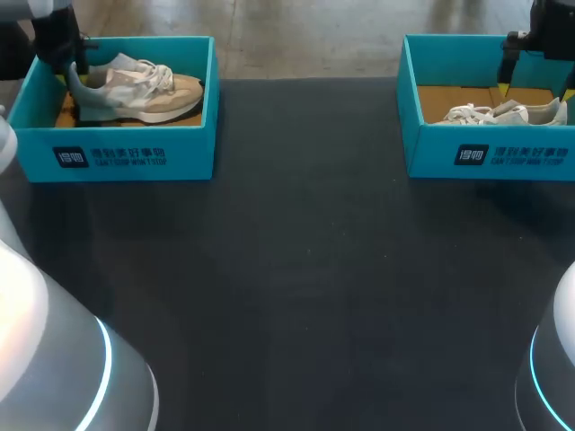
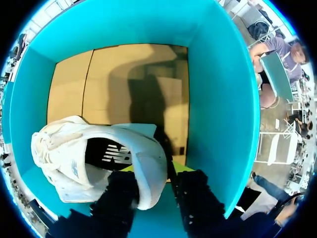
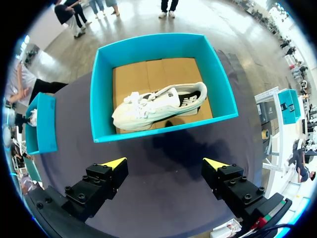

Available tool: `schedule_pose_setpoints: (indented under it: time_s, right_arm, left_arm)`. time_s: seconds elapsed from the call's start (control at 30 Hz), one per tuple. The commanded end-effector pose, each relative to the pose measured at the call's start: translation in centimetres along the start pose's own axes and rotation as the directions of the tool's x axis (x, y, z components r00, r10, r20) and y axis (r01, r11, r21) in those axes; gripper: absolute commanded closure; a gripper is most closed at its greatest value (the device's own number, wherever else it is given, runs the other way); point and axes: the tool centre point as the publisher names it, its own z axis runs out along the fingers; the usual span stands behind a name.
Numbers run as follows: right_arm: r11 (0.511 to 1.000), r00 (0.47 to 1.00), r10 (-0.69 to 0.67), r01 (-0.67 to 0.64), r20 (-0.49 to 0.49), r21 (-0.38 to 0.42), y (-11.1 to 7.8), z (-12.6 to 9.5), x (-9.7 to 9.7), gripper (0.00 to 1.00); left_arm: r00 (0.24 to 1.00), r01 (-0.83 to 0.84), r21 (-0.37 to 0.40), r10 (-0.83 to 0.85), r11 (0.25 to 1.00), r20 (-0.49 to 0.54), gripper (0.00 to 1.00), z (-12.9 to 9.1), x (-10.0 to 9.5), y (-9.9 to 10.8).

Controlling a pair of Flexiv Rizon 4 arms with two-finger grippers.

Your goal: Take the shoe out of the shoebox, open the shoe tongue, remove and reinsert the insole, then place the shoe into the shoebox

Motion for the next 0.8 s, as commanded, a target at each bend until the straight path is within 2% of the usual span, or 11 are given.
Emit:
schedule_pose_setpoints:
  time_s: [0.03,0.37,0.8]
  right_arm:
    - [1.000,1.000,0.000,0.000,0.000,-0.001,0.0,0.0,0.0,0.00]
    - [1.000,1.000,0.000,0.000,0.000,-0.001,0.0,0.0,0.0,0.00]
    - [1.000,1.000,0.000,0.000,0.000,-0.001,0.0,0.0,0.0,0.00]
  left_arm:
    - [1.000,-0.005,0.002,0.005,1.000,0.007,1.00,0.6,-0.4,0.2]
    - [0.999,-0.034,-0.012,0.034,0.999,0.009,1.00,-0.2,-0.4,-0.6]
    - [0.998,-0.065,-0.063,0.065,0.996,0.011,1.00,-3.7,0.8,-1.6]
